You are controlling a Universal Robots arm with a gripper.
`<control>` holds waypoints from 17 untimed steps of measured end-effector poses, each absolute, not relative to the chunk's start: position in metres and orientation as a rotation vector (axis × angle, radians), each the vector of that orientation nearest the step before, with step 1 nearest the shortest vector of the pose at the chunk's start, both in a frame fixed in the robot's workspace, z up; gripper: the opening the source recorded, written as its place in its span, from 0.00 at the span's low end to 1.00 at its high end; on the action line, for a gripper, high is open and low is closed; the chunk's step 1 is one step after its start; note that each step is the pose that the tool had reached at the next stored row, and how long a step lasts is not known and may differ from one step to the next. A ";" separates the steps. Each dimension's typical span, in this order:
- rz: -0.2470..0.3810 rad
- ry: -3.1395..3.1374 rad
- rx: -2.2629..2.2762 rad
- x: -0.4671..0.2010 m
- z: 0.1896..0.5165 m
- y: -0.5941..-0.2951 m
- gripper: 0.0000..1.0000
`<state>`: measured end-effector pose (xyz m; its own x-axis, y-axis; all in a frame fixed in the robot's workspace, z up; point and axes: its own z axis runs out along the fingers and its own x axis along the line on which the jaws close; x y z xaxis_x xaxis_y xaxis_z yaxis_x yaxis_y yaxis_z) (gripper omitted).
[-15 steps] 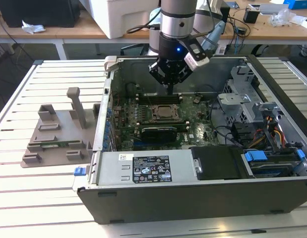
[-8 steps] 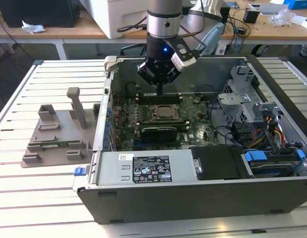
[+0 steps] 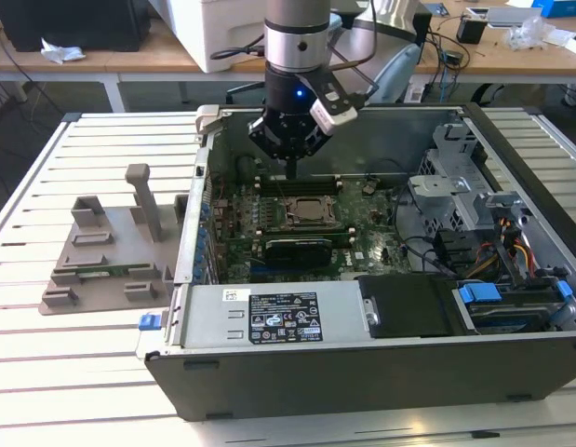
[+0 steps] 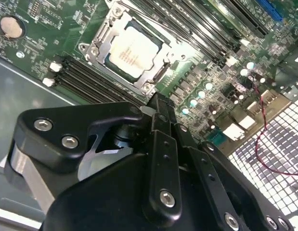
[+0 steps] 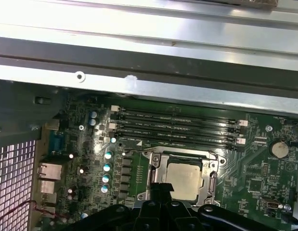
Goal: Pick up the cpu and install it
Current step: 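Install the first cpu locking lever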
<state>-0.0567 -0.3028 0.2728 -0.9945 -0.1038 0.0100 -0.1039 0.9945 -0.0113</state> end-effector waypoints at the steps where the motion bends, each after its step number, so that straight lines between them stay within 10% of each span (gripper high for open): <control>1: 0.019 -3.128 0.163 -0.059 0.273 -0.303 0.11; 17: 0.019 -3.128 0.163 -0.086 0.271 -0.299 0.11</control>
